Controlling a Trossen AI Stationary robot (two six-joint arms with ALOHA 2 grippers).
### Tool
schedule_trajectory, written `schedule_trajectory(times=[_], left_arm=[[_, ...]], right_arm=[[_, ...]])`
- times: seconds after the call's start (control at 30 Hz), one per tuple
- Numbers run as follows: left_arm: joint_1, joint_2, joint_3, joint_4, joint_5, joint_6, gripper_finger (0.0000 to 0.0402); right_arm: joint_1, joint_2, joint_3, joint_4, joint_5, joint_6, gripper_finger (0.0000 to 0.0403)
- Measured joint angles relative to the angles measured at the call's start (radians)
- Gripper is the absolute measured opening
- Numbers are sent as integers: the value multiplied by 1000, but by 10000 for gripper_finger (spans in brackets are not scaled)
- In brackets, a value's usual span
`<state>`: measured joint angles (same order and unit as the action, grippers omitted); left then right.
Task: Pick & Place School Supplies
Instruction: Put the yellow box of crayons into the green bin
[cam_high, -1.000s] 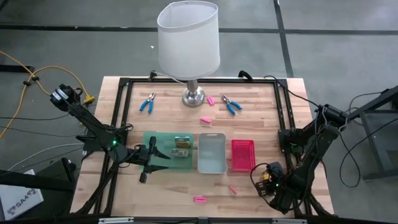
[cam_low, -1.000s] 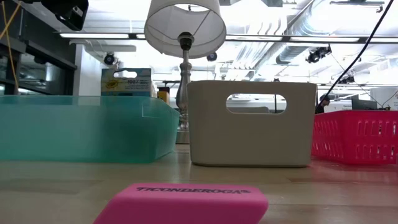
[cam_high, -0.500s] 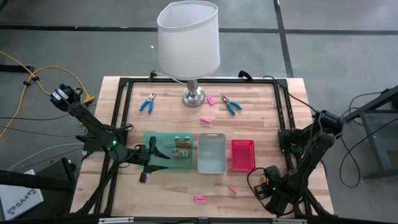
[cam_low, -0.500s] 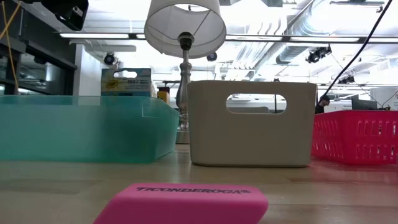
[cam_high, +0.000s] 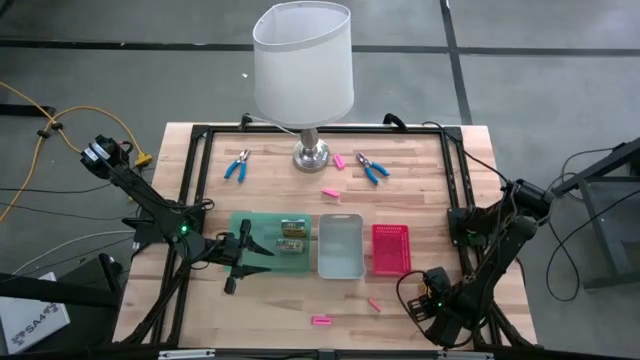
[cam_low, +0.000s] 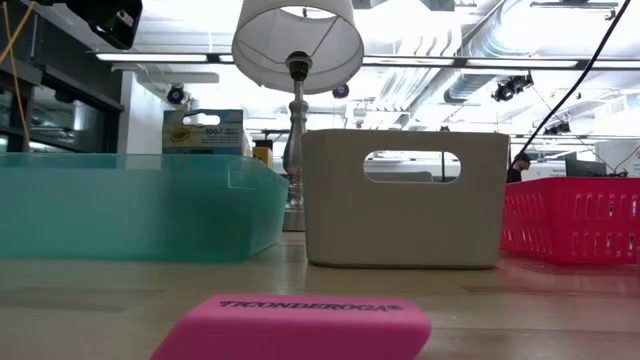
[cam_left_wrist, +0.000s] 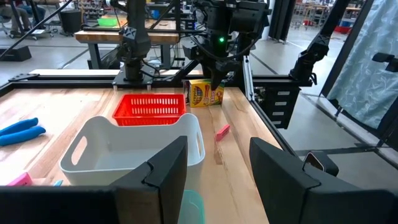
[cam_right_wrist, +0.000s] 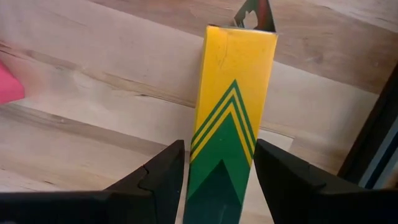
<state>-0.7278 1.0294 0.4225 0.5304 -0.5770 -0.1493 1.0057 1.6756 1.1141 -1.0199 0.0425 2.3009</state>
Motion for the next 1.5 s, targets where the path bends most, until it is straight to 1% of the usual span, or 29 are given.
schedule_trajectory(times=[0.1,0.17,0.37,0.43,0.53,0.7,0.77,0.87,1.5], left_arm=[[0,0,0,0,0,0,169],[0,0,0,0,0,2,169],[0,0,0,0,0,3,169],[0,0,0,0,0,2,169],[0,0,0,0,0,2,169],[0,0,0,0,0,2,169],[0,0,0,0,0,2,169],[0,0,0,0,0,1,169],[0,0,0,0,0,-1,169]], right_arm=[[0,0,0,0,0,3,180],[0,0,0,0,0,7,171],[0,0,0,0,0,10,116],[0,0,1,0,0,10,103],[0,0,1,0,0,11,103],[0,0,1,-1,0,32,128],[0,0,1,-1,1,32,123],[0,0,1,-1,3,32,101],[0,0,1,0,3,32,101]])
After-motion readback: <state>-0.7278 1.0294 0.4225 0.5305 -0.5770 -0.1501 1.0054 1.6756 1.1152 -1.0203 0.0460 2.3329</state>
